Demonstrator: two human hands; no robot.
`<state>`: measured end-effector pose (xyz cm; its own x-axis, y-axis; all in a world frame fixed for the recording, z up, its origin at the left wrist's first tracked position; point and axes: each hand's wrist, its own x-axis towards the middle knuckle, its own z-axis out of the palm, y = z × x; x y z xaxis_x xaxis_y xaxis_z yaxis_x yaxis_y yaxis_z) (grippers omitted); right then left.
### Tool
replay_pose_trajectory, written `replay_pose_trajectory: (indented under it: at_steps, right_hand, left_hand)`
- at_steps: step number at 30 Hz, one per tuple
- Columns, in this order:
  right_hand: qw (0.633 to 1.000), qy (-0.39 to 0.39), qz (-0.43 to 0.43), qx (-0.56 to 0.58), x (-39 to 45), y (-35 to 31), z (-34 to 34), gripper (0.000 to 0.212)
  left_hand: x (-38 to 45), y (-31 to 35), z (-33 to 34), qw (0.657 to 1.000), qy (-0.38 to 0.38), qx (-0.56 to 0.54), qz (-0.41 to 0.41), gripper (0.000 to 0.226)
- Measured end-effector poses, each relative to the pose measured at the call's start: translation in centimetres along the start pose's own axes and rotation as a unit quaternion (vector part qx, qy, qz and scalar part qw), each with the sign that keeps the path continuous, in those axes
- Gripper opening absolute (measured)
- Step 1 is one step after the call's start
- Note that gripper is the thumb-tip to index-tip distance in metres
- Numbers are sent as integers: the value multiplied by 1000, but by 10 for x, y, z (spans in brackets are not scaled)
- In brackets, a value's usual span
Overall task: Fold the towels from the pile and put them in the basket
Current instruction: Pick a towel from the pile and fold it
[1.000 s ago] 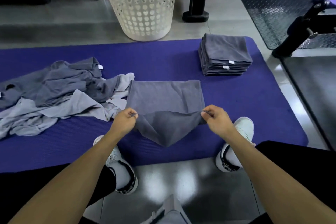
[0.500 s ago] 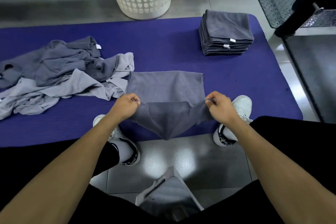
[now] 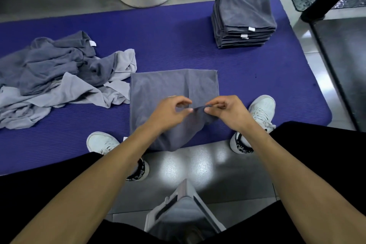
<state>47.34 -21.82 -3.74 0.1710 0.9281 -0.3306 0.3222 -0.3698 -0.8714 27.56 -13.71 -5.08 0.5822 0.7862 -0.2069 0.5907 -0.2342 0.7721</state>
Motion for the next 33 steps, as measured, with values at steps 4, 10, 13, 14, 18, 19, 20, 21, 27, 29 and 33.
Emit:
replay_pose_trajectory:
  at_steps: [4, 10, 13, 14, 18, 19, 20, 21, 27, 29, 33]
  right_hand:
    - [999, -9, -16, 35, 1, -5, -4, 10]
    - [997, -14, -3, 70, 2, 4, -4, 6]
    - [998, -60, 13, -1, 10, 16, -7, 11]
    - [997, -61, 24, -26, 15, 23, -9, 17]
    - [996, -59, 65, -24, 34, 44, -18, 14]
    - [995, -65, 73, -20, 39, 48, -20, 15]
    - [994, -72, 79, -16, 44, 52, -22, 17]
    - [993, -78, 88, -11, 49, 57, -23, 20]
    - [983, -91, 148, 57, 77, 92, -27, 35]
    - [981, -47, 165, 91, 80, 101, -27, 38]
    - [971, 1, 202, 132, 89, 122, -13, 38]
  left_hand:
    - [8, 11, 18, 998, -34, -18, 54, 20]
    - [12, 6, 18, 995, -47, -81, 41, 14]
    - [22, 7, 13, 995, -6, -98, 29, 7]
    - [29, 7, 9, 995, 7, -99, 24, 3]
    - [70, 2, -5, 996, 39, -83, 4, 11]
    - [83, 1, -6, 997, 37, -74, 3, 11]
    - [96, -1, -6, 997, 33, -67, 1, 11]
    - [109, -2, -5, 998, 25, -62, -2, 13]
    - [191, -23, 23, 999, -45, -3, -30, 8]
    - [217, -31, 39, 996, -72, 22, -43, 5]
    - [268, -51, 73, 990, -99, 81, -59, 4]
